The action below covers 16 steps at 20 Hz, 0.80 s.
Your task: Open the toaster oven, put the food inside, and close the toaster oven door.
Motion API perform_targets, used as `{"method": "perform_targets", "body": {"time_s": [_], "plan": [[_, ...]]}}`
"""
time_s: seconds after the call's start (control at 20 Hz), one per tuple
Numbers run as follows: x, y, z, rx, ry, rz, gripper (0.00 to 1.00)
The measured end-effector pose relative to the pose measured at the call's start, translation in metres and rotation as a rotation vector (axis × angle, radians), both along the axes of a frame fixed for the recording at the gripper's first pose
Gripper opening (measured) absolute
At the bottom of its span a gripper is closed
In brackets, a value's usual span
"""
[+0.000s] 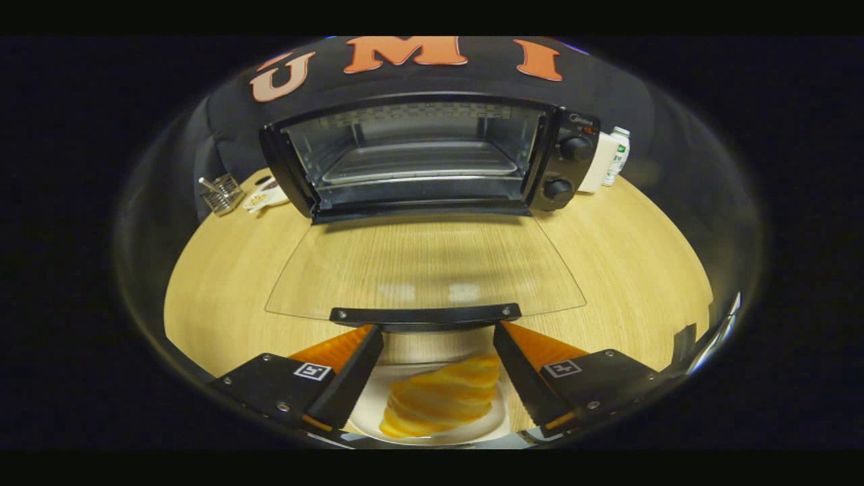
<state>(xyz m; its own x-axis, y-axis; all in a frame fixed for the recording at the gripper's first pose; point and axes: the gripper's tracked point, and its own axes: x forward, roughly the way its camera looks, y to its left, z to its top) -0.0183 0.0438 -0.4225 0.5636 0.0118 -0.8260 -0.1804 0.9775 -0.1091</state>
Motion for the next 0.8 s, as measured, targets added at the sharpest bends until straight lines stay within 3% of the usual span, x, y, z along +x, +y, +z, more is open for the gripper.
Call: {"method": "perform_targets", "body": {"time_s": [0.15,0.4,0.55,0.8], "plan": [[-0.002,0.000,-0.003,0.030,0.026,-0.015,0.98],[-0.015,0.005,0.049,0.076,-0.075,-0.052,0.98],[-0.038,0.000,0.067,0.070,-0.089,-0.098,0.98],[-0.093,-0.009,0.045,0.048,0.016,-0.190,0.99]]}}
